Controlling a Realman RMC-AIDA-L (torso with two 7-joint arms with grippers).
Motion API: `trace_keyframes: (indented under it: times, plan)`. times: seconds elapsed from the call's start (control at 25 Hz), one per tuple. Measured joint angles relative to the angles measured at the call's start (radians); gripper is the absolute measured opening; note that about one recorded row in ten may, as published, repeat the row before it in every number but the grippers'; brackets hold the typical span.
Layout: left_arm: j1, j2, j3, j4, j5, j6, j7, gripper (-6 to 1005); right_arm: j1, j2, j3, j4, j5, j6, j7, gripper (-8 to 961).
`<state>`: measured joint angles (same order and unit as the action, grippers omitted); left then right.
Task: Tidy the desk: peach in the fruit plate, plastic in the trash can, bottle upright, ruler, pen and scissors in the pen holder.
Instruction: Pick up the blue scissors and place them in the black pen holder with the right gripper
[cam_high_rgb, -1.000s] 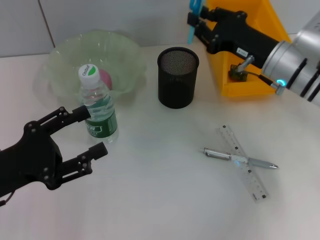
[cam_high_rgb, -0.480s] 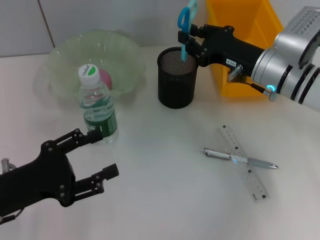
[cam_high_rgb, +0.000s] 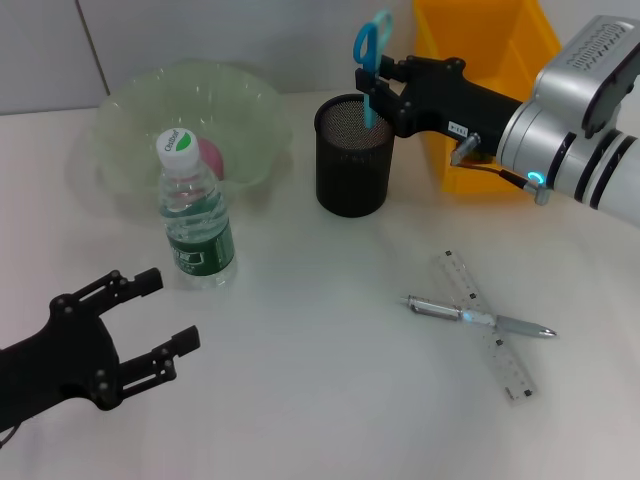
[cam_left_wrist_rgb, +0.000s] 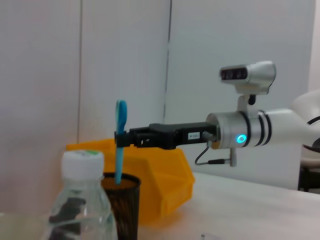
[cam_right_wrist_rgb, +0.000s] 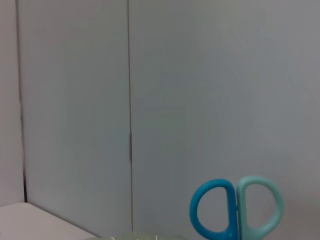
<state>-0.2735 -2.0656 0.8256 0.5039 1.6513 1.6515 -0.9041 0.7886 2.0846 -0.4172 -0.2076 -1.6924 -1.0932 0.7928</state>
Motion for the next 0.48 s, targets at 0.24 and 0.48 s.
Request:
trace_keyframes:
  times: [0.24, 0.48]
  plan:
    - [0.016, -0.001, 0.005, 0.001, 0.001, 0.005, 0.004, 785, 0.000, 0.000, 0.000, 0.014, 0.004, 0.009, -0.006, 279]
    - [0.019, -0.002, 0.007, -0.001, 0.001, 0.013, -0.002, 785, 0.012, 0.001, 0.000, 0.021, 0.002, 0.021, -0.009, 290]
